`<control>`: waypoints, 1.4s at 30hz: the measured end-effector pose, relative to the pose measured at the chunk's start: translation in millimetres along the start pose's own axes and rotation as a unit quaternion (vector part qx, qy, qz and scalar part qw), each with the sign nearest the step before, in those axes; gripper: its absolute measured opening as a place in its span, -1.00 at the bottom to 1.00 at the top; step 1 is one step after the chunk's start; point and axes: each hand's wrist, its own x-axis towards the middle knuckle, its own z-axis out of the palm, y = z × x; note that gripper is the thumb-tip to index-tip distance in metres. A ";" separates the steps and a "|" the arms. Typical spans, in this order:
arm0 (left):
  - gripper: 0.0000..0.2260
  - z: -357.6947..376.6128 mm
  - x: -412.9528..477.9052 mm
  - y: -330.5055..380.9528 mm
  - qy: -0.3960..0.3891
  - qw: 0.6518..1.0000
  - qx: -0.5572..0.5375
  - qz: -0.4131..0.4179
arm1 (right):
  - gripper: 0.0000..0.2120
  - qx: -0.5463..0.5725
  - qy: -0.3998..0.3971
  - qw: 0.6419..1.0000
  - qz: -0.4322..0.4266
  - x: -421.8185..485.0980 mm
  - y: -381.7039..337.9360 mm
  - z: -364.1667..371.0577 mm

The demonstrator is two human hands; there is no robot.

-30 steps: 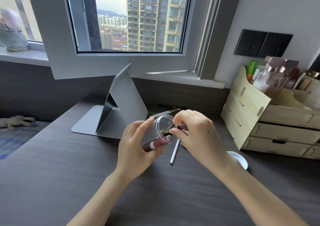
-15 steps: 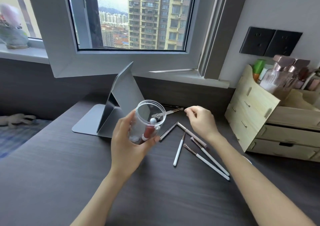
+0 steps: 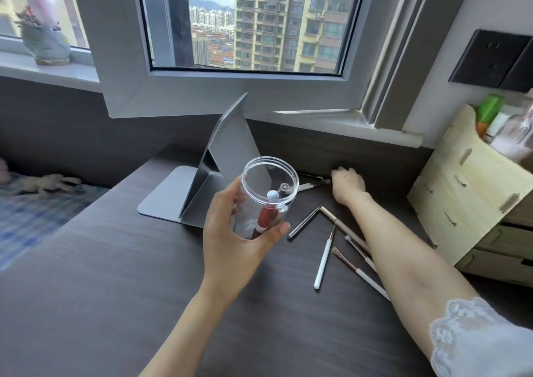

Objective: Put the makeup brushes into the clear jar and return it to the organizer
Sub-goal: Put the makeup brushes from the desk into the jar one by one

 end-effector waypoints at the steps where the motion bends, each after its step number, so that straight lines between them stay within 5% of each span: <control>1: -0.34 1.4 0.6 -0.6 -0.002 1.000 -0.004 0.005 | -0.69 -0.020 -0.002 1.000 -0.004 3.2 1.7 1.0; 9: -0.33 5.8 1.0 -3.1 -0.016 0.999 0.014 0.030 | -0.73 -0.046 0.036 0.998 0.029 -6.5 24.2 9.7; 13: -0.35 6.2 0.5 -2.6 -0.016 0.999 0.015 0.043 | -0.83 0.190 0.121 0.973 0.057 -51.7 32.8 -14.4; 18: -0.34 8.3 -2.7 -4.0 -0.019 0.997 0.034 0.067 | -0.88 0.455 0.228 0.859 -0.060 -156.0 36.8 -91.7; 25: -0.32 8.2 -12.6 -3.0 -0.077 0.983 0.112 0.122 | -0.86 0.238 0.299 0.904 -0.193 -236.8 34.8 -128.9; 34: -0.37 12.4 -21.2 -5.5 -0.135 0.957 0.160 0.201 | -0.77 0.422 0.182 0.870 -0.177 -243.6 -13.9 -99.0; 38: -0.33 11.6 -19.4 -6.9 -0.115 0.969 0.141 0.167 | -0.74 0.561 0.181 0.802 -0.096 -225.5 0.7 -90.6; 42: -0.35 9.0 -15.6 -5.8 -0.074 0.989 0.070 0.110 | -0.79 0.351 0.135 0.925 0.048 -169.3 17.8 -50.9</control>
